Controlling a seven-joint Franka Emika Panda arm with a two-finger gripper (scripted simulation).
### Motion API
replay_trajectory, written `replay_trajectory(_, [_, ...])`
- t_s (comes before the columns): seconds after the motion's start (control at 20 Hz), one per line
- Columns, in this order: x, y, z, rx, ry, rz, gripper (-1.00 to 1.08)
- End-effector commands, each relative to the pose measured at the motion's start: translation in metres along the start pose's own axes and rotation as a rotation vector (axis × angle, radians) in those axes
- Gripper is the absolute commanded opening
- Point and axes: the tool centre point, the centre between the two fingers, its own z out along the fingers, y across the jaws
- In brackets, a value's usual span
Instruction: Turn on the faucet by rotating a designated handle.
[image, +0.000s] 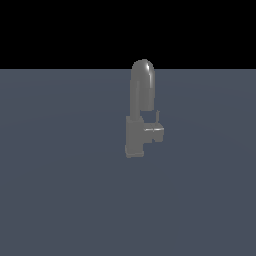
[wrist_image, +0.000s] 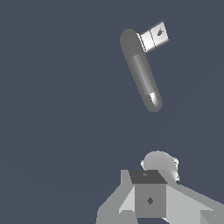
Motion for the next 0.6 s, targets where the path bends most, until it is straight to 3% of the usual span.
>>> replay_trajectory(0.0, [0.016, 0.001, 0.001, 0.033, -0.037, 0.033, -1.0])
replay_trajectory(0.55, [0.083, 0.009, 0.013, 0.184, -0.203, 0.179, -1.0])
